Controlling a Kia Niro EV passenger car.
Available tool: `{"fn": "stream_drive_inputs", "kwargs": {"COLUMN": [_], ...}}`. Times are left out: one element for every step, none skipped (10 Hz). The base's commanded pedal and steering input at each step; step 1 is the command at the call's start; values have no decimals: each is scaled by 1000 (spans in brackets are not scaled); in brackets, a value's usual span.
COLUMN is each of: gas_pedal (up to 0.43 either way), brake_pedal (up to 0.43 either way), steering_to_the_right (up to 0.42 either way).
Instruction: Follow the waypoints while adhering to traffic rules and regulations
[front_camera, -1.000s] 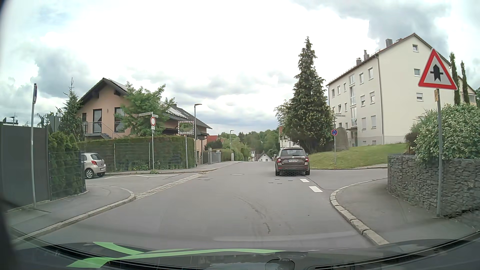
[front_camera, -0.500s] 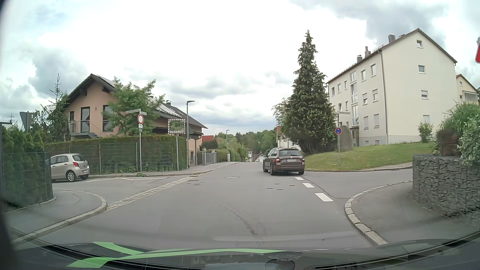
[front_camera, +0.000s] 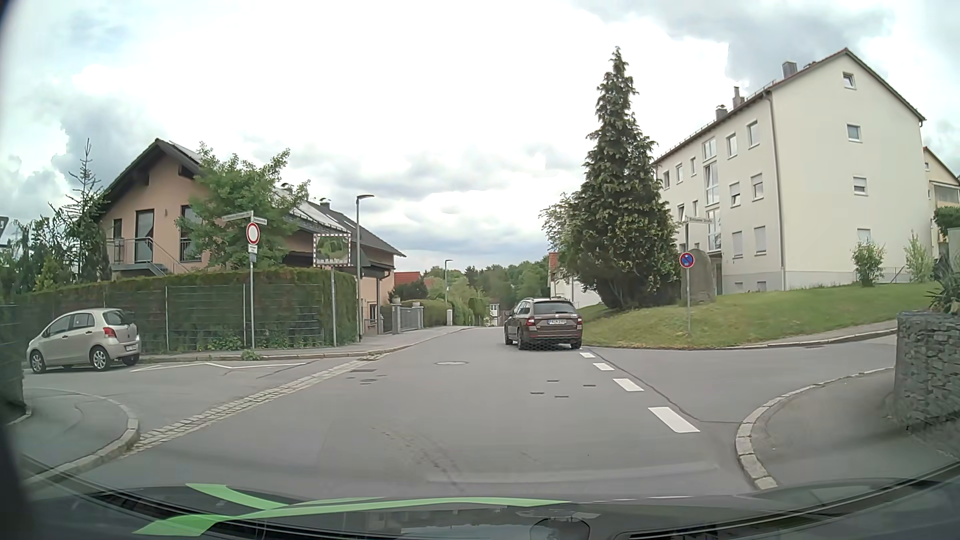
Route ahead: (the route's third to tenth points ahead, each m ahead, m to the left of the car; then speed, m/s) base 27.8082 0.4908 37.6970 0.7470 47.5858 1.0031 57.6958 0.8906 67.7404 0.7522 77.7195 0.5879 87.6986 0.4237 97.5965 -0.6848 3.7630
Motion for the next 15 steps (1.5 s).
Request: {"fn": "stream_drive_inputs", "kwargs": {"gas_pedal": [169, 169, 169, 169, 169, 157, 130, 87, 59, 39, 39, 28, 28, 39, 47], "brake_pedal": [0, 0, 0, 0, 0, 0, 0, 0, 0, 0, 0, 0, 0, 0, 0], "steering_to_the_right": [26, 27, 27, 26, 23, 18, 17, 17, 16, 15, 14, 13, 12, 11, 7]}}
